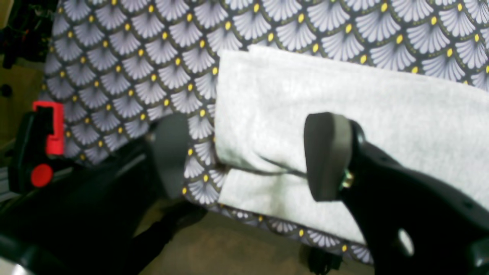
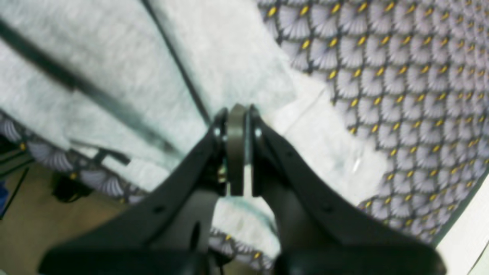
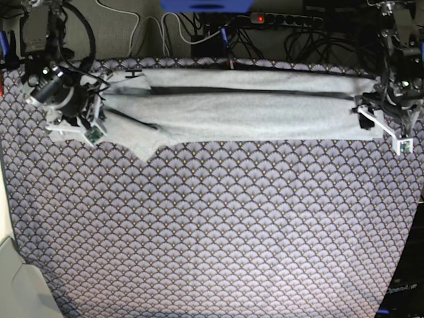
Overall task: Fold the T-shirt properly
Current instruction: 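Tuck the loose sleeve flap under the strip with the right gripper, then hold the strip ends with both grippers and straighten the folded strip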
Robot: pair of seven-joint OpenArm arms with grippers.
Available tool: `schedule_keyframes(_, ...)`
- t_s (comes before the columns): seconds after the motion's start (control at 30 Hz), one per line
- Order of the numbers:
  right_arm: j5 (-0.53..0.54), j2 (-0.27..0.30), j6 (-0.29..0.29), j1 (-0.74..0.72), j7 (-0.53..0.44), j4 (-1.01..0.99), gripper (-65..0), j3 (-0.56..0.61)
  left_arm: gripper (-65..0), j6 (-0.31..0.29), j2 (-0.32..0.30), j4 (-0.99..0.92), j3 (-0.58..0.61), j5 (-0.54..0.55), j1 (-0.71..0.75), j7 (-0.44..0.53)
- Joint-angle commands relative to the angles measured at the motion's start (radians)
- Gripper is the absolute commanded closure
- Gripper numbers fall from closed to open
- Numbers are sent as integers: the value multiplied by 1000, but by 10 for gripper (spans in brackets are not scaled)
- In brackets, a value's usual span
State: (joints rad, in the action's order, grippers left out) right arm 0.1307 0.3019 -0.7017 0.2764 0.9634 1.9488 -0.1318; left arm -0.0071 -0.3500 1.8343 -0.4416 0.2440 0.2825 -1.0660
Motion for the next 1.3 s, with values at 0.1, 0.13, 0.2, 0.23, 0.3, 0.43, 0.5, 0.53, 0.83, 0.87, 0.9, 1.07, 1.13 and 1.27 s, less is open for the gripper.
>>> schedule_keyframes(0.1,2,-19,4,63,-50,21,0,-93,-462,2,-17,11,-6,-5,-9,17)
schedule_keyframes(0.13,2,-20,4,76,-50,21,0,-105,-462,2,-22,11,-6,-5,-9,17)
schedule_keyframes(0.2,2,-20,4,102,-51,21,0,-110,-462,2,-34,9,-6,-5,-9,17)
schedule_keyframes(0.23,2,-20,4,114,-51,21,0,-110,-462,2,-36,8,-6,-4,-9,17)
schedule_keyframes(0.3,2,-25,4,136,-70,21,0,-110,-462,2,-39,-11,-6,-1,-9,17)
schedule_keyframes(0.43,2,-53,4,179,-106,24,0,-110,-462,2,-39,-72,-6,-1,-9,73)
schedule_keyframes(0.5,2,-54,4,182,-106,25,0,-110,-462,2,-40,-117,-6,-2,-9,99)
schedule_keyframes(0.53,2,-54,4,182,-106,24,0,-110,-462,2,-40,-138,-6,1,-7,106)
schedule_keyframes(0.83,-3,-50,4,174,-97,19,0,-111,-462,0,-42,-169,-4,4,2,128)
schedule_keyframes(0.87,-3,-50,4,174,-97,19,0,-111,-462,0,-42,-169,-4,4,2,128)
schedule_keyframes(0.9,-3,-50,4,174,-97,19,0,-111,-462,0,-42,-169,-4,4,2,128)
schedule_keyframes(1.07,-4,-53,4,172,-96,18,0,-144,-462,0,-60,-169,-4,5,2,126)
schedule_keyframes(1.13,-4,-53,4,172,-96,18,-23,-173,-462,0,-60,-169,-4,5,-1,126)
schedule_keyframes(1.27,-4,-50,4,172,-96,7,-134,-207,-462,0,-62,-169,-4,5,-1,126)
